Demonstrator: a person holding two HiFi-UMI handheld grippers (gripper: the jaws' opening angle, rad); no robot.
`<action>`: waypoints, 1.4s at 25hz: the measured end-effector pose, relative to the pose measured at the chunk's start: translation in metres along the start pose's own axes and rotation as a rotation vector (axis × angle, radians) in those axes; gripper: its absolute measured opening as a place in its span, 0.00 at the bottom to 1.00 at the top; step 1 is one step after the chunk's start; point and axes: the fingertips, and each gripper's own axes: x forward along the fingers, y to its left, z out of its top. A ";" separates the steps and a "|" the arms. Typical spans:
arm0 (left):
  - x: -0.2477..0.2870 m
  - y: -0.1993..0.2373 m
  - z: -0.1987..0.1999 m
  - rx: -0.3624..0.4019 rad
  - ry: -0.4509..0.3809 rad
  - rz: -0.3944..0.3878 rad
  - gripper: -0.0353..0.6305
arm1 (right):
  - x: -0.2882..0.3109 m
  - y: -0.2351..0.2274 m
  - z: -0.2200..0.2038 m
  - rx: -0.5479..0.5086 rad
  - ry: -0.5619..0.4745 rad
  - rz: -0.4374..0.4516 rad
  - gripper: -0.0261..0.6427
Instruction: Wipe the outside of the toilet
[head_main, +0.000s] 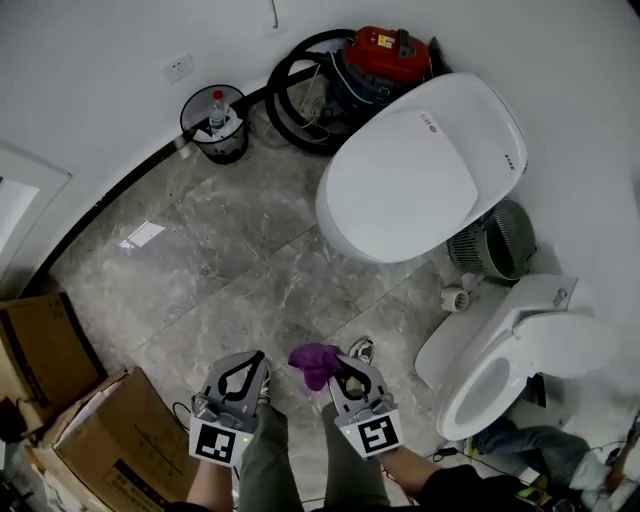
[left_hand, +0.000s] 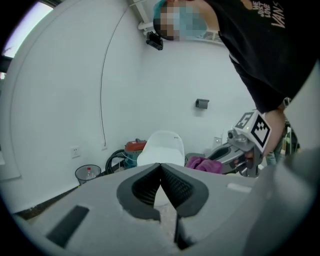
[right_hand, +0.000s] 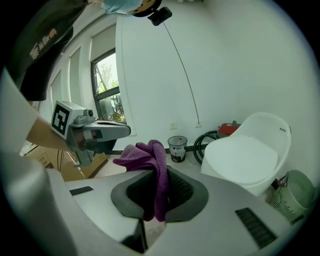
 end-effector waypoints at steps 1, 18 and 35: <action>-0.006 -0.002 0.010 -0.008 0.023 -0.004 0.06 | -0.008 0.002 0.015 -0.005 -0.008 -0.012 0.10; -0.041 -0.064 0.233 0.081 -0.059 -0.196 0.06 | -0.182 -0.027 0.183 0.067 -0.204 -0.332 0.10; -0.104 -0.141 0.337 0.239 -0.177 -0.383 0.06 | -0.339 -0.011 0.252 0.139 -0.419 -0.582 0.10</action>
